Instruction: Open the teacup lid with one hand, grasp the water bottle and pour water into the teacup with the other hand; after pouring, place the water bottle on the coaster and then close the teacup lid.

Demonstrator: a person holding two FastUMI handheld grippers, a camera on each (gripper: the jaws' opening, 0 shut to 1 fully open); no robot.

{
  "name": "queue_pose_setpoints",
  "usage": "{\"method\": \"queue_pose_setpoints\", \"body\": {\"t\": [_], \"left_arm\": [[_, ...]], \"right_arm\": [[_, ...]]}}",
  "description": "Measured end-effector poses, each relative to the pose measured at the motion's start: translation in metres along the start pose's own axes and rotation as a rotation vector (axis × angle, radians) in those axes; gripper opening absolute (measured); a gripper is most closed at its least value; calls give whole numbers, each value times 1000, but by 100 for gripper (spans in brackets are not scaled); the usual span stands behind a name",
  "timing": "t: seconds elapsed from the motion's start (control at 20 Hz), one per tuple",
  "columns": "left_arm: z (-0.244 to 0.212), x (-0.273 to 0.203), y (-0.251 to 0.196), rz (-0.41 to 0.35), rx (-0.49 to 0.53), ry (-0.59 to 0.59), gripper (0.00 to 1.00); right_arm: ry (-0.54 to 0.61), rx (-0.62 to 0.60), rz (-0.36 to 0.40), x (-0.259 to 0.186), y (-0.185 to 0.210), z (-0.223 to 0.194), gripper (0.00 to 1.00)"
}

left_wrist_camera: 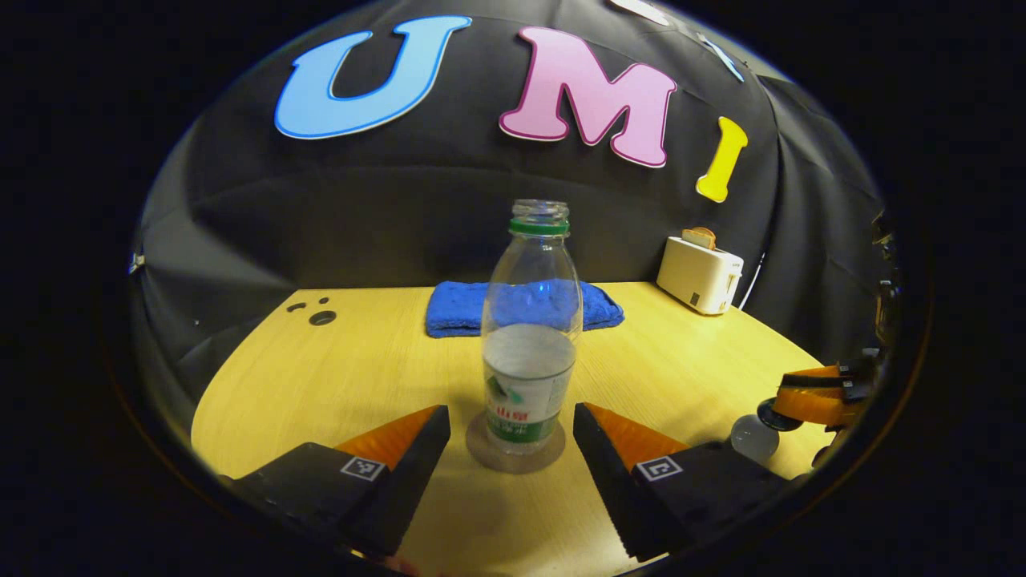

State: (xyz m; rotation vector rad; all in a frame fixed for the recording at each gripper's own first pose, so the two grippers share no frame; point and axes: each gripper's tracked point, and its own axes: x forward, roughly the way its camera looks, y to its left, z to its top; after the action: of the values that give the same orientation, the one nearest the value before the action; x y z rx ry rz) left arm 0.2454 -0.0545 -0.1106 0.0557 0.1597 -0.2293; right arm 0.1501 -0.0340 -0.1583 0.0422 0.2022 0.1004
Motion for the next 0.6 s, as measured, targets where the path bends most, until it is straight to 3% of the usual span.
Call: {"method": "queue_pose_setpoints", "body": {"t": [0.3,0.6], "left_arm": [[-40,-73,7,78,-20,31,98],[-44,-108,-14,62,-82,22,97]], "right_arm": [[0,-5,7,7,9,-25,29],[-48,-45,6,16,10,-25,29]]}}
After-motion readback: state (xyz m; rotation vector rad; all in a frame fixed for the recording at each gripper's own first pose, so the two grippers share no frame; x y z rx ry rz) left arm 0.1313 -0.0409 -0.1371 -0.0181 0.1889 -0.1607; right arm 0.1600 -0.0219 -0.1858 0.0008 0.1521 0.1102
